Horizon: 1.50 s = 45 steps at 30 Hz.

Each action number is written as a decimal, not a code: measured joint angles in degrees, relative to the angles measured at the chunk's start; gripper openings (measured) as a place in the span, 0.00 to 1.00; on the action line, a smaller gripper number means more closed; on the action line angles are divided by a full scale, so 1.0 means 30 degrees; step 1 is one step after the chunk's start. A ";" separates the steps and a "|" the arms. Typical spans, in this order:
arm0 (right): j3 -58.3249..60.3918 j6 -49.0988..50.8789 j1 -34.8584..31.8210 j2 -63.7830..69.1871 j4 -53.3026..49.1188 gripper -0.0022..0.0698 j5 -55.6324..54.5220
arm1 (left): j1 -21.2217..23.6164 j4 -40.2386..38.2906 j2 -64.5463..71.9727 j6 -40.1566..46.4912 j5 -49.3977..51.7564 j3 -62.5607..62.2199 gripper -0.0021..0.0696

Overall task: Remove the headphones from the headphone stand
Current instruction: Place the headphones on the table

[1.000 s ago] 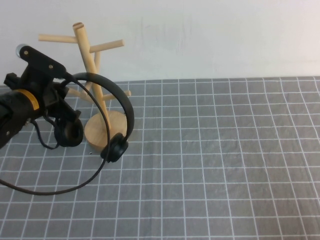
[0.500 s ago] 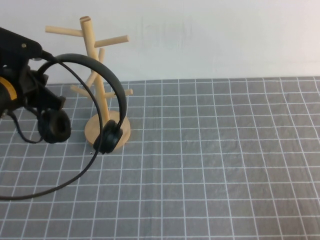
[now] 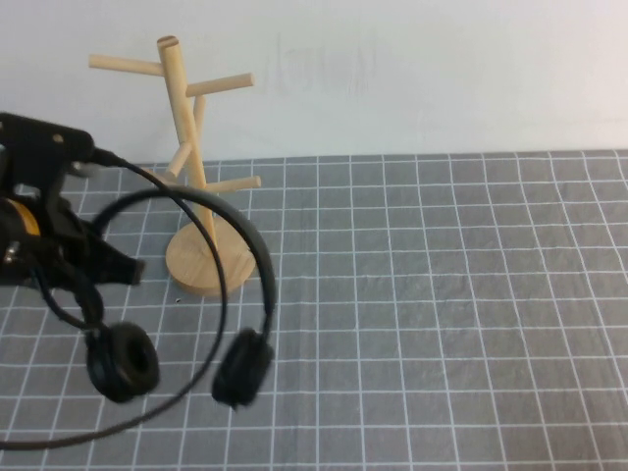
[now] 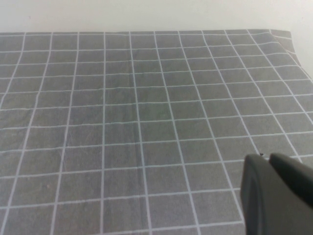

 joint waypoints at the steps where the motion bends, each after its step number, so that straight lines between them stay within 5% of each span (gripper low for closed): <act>1: 0.0000 0.0000 0.0000 0.0000 0.0000 0.02 0.0000 | -0.0154 -0.0474 0.0000 0.0278 0.0284 0.0000 0.11; 16: 0.0000 0.0000 0.0000 0.0000 0.0000 0.02 0.0000 | -0.0477 -0.2340 0.2640 0.1337 0.2871 0.0416 0.11; 35: 0.0000 0.0000 0.0000 0.0000 0.0000 0.02 0.0000 | -0.0477 -0.2490 0.8299 0.1619 0.1269 -0.0148 0.12; 45: 0.0000 0.0000 0.0000 0.0000 0.0000 0.02 0.0000 | -0.0477 -0.2604 0.8299 0.2169 0.1066 -0.0182 0.39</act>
